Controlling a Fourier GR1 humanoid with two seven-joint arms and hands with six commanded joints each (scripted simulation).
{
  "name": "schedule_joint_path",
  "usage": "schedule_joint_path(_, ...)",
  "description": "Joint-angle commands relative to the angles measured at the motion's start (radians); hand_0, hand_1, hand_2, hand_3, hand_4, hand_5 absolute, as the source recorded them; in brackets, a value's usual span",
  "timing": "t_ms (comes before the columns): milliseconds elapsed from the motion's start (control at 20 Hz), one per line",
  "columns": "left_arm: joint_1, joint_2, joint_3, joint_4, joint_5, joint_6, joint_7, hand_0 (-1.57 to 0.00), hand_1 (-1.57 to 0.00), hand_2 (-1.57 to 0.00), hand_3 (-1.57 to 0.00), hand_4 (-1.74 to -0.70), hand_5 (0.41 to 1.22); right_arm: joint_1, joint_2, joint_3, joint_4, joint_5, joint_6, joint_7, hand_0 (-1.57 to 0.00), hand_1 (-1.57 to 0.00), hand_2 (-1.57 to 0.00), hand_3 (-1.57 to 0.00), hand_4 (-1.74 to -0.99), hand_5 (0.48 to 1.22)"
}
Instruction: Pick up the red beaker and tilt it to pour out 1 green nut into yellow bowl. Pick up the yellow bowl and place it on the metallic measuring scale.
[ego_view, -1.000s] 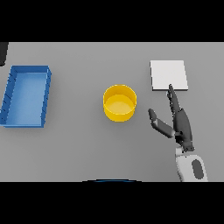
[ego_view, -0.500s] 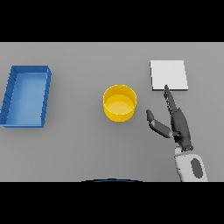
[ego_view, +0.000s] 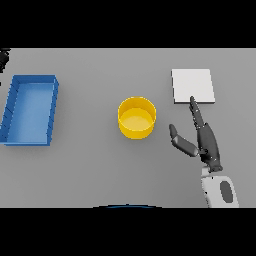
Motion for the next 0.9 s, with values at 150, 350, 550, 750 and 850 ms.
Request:
schedule_joint_path(150, 0.166, 0.018, -0.035, -0.211, 0.052, 0.039, 0.083, -1.57, -1.57, -1.57, -1.39, -1.74, 1.150, 0.002, 0.011, 0.008, 0.002, 0.002, 0.000, -0.002, 0.00, 0.00, 0.00, 0.00, -1.177, 0.686)
schedule_joint_path(350, 0.361, 0.108, -0.124, -0.590, 0.122, 0.041, 0.277, -1.57, -1.57, -1.57, -1.41, -1.66, 0.888, 0.004, 0.005, 0.005, 0.006, -0.004, 0.007, 0.001, 0.00, 0.00, 0.00, 0.00, -1.165, 0.678)
schedule_joint_path(550, 0.496, 0.226, -0.175, -0.912, 0.184, -0.053, 0.273, -1.25, -1.10, -1.05, -0.88, -1.03, 0.714, -0.008, 0.014, 0.011, 0.029, 0.011, -0.006, -0.005, 0.00, 0.00, 0.00, 0.00, -1.161, 0.669)
schedule_joint_path(750, 0.539, 0.288, -0.197, -0.997, 0.200, -0.124, 0.316, -0.51, -0.45, -0.43, -0.36, -0.78, 0.656, 0.000, 0.009, 0.012, 0.018, 0.008, -0.002, -0.026, 0.00, 0.00, 0.00, 0.00, -1.147, 0.680)
schedule_joint_path(850, 0.527, 0.292, -0.207, -0.971, 0.177, -0.137, 0.306, -0.33, -0.29, -0.27, -0.23, -0.75, 0.647, -0.007, 0.002, 0.005, 0.013, -0.003, 0.004, -0.010, 0.00, 0.00, 0.00, 0.00, -1.148, 0.688)
